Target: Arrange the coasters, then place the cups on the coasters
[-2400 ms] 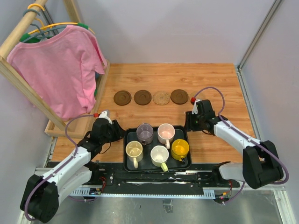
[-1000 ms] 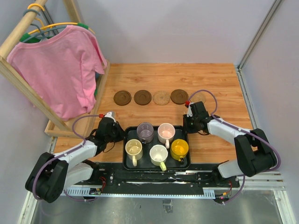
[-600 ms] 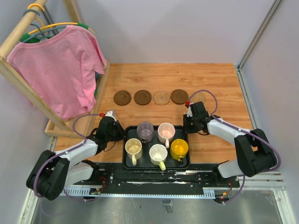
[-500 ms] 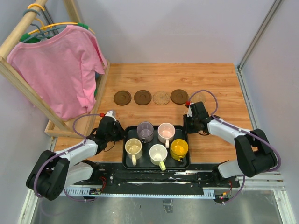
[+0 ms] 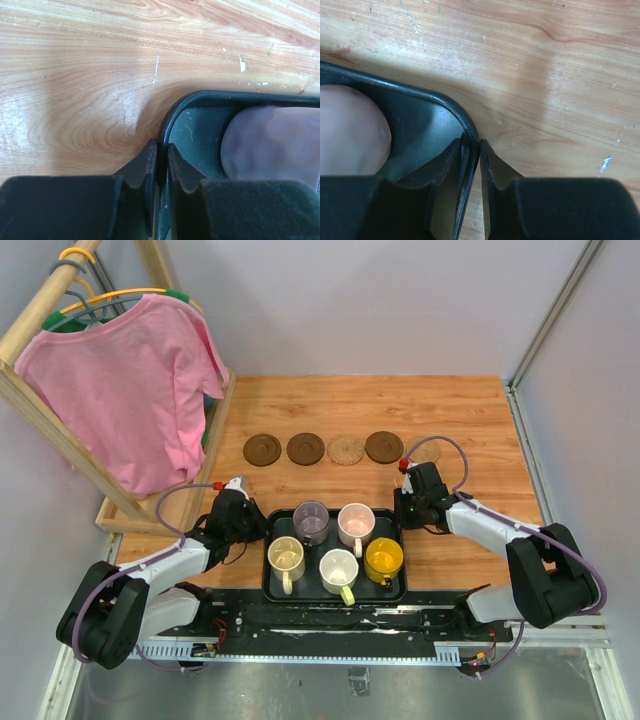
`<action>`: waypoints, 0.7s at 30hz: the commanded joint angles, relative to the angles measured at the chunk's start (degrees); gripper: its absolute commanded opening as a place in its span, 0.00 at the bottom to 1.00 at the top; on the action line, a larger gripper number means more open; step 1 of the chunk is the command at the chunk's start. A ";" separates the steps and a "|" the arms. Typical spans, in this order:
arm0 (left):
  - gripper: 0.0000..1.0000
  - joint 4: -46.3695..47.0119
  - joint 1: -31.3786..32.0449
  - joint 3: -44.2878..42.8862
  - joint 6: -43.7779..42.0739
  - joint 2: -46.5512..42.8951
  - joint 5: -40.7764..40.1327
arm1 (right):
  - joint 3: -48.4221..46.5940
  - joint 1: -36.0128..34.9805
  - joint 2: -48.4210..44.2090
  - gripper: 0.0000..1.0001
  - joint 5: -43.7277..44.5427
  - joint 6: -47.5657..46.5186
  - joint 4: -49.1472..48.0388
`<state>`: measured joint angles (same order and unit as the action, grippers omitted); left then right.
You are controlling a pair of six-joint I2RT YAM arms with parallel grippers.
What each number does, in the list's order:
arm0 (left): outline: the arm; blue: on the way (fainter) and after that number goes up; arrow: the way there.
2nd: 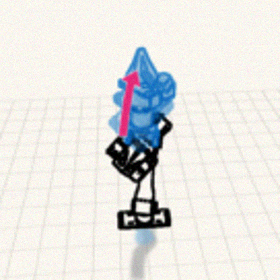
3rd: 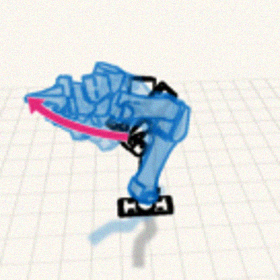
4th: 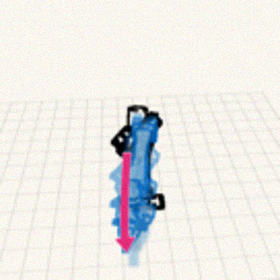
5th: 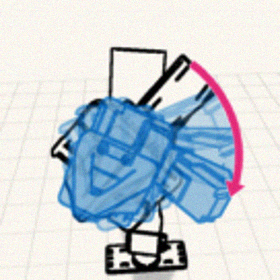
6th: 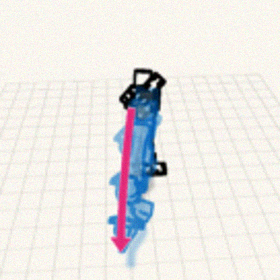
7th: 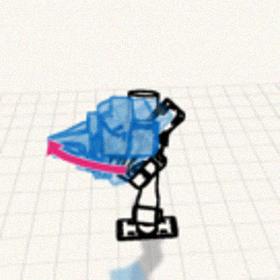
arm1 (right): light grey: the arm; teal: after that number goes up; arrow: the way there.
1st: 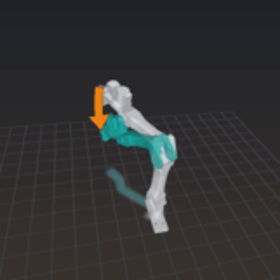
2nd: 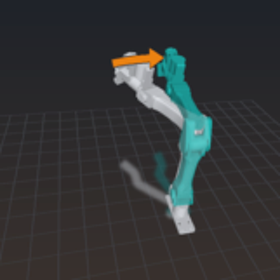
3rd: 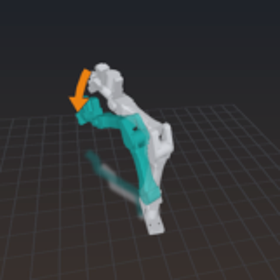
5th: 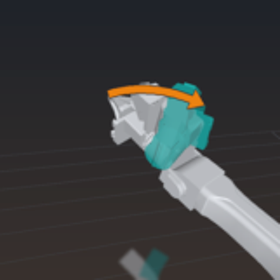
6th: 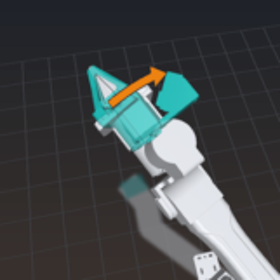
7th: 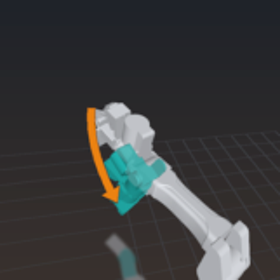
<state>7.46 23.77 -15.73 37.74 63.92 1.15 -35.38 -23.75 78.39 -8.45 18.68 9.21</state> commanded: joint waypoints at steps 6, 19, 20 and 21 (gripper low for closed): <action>0.16 0.53 0.15 0.18 -0.12 -0.29 -2.00 | 1.27 -2.13 -0.94 0.21 -0.44 1.33 2.89; 0.20 2.45 0.14 0.32 -0.38 0.70 -2.64 | 0.67 -2.71 -1.46 0.29 0.81 1.24 3.68; 0.20 2.73 0.14 0.25 -0.43 0.80 -2.64 | 0.54 -2.71 -1.37 0.30 0.88 1.27 3.80; 0.20 2.99 0.14 0.14 -0.46 1.07 -2.64 | 0.49 -2.71 -1.38 0.30 0.92 1.25 3.84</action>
<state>7.81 23.77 -15.70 37.76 64.14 0.58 -35.27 -25.10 77.78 -6.98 19.31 10.00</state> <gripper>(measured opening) 0.204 0.289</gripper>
